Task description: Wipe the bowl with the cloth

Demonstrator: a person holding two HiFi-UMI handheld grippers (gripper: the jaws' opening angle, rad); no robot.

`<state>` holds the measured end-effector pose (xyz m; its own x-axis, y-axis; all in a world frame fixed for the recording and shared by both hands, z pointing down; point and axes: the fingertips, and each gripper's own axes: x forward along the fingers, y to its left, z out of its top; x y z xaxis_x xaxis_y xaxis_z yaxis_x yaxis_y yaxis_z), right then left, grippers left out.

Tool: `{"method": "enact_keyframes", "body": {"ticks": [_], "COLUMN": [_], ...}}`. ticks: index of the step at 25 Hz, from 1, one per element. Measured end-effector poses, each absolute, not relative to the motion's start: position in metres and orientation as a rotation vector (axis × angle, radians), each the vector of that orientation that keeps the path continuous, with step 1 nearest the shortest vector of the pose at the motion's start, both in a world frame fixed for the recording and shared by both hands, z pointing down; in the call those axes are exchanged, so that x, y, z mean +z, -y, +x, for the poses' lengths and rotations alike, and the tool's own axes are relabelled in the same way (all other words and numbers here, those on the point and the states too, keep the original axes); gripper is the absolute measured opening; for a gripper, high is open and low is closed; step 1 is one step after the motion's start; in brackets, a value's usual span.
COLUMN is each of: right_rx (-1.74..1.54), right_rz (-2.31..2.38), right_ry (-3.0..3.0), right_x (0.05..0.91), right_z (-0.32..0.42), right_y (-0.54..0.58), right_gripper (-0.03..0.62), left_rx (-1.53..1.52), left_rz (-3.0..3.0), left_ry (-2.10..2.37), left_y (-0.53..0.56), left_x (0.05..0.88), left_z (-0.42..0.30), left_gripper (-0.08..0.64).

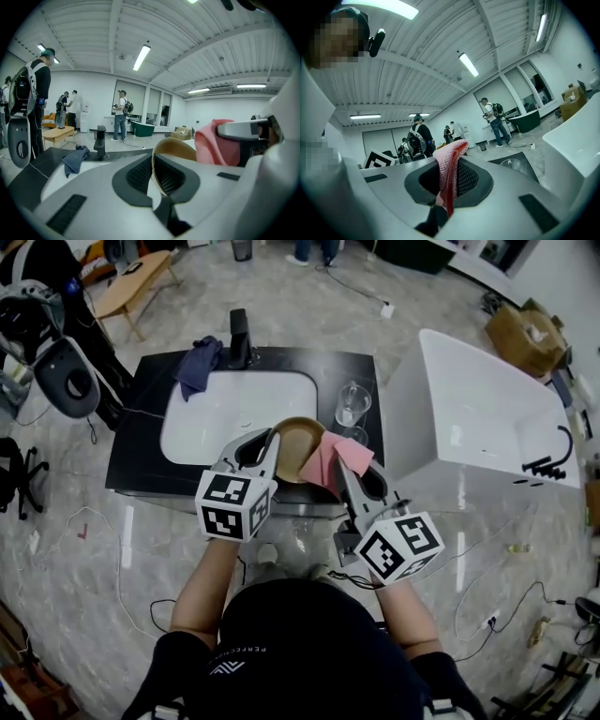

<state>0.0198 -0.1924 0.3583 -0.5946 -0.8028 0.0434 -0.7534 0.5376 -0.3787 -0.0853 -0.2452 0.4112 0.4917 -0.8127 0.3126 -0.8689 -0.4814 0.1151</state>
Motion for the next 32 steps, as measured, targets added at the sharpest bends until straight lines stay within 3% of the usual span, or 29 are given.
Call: {"method": "enact_keyframes", "body": {"ticks": [32], "right_rx": [-0.379], "right_rz": [-1.471], "right_ry": [-2.644], "right_x": [0.337], "right_z": [0.007], "right_y": [0.227], "right_gripper": [0.043], "left_rx": [0.253], "left_rz": [2.646], "left_ry": [1.572], "left_y": [0.232], "left_x": [0.331], "left_z": [-0.072], "left_gripper": [0.021]}}
